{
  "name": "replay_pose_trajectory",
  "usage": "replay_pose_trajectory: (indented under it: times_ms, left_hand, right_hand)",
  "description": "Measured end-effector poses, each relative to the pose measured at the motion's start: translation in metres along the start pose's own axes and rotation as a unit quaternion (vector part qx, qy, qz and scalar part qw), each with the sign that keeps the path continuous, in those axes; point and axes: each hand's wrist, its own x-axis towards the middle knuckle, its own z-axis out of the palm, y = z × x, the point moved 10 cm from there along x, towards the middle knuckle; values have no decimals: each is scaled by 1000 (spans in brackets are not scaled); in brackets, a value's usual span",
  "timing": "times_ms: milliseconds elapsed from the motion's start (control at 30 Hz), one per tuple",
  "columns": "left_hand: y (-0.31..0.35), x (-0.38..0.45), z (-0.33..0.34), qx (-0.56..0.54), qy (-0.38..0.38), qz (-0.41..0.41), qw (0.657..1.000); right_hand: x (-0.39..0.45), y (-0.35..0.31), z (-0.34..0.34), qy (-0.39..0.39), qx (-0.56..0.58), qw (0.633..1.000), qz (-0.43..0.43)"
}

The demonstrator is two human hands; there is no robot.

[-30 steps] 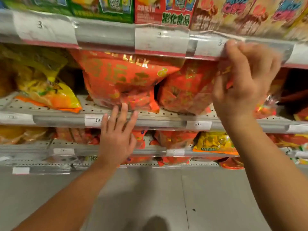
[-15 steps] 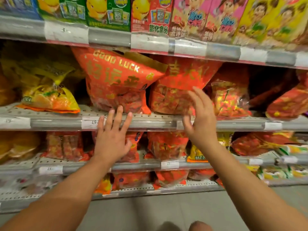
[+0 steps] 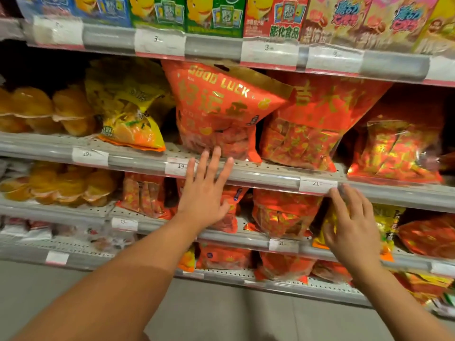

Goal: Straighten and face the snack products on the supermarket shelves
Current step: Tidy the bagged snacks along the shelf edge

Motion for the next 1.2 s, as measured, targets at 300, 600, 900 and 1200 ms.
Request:
replay_pose_trajectory:
  times_ms: [300,600,900,1200]
  left_hand:
    - [-1,-1,1,16,7,5,1000]
    - [2,0,0,16,6,9,1000]
    - [5,0,0,2,3,6,1000]
    - [9,-5,-5,-25,-2,-2,1000]
  right_hand:
    - [-78,144,49,-74,121,933,330]
    - [-72,180,77,-60,273,857,434]
    - [-88,183,58,-33,262,840,475]
    - [-91,137,-6,-129,27,972,193]
